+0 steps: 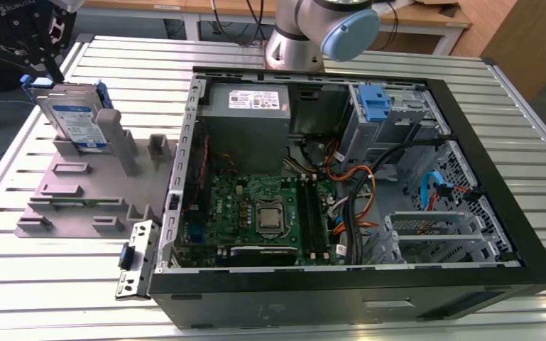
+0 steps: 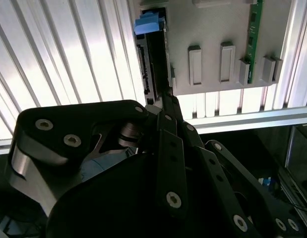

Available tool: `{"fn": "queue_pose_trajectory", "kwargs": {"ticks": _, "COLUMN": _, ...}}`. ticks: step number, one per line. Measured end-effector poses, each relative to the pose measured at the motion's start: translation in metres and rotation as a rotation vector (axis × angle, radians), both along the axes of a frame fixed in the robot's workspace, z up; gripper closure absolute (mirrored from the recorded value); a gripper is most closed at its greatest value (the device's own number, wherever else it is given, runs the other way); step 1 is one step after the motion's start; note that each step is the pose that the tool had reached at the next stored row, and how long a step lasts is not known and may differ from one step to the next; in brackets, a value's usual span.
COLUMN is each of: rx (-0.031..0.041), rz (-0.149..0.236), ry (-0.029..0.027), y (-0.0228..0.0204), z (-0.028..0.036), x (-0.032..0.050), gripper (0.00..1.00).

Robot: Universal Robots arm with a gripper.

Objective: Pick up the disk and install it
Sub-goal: 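Pick up the disk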

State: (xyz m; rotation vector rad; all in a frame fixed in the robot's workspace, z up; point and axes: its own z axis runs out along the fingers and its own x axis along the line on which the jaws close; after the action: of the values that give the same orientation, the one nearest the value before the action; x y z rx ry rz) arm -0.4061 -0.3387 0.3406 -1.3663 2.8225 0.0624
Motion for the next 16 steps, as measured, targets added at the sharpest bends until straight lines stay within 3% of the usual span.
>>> {"fn": "queue_pose_trajectory", "kwargs": {"ticks": 12, "rx": 0.0000, "rz": 0.018, "ry": 0.0001, "y": 0.0000, "z": 0.0000, "x": 0.0000, "gripper": 0.89}}
{"fn": "queue_pose_trajectory", "kwargs": {"ticks": 16, "rx": 0.0001, "rz": 0.054, "ry": 0.0000, "y": 0.0000, "z": -0.0002, "x": 0.0000, "gripper": 0.89}}
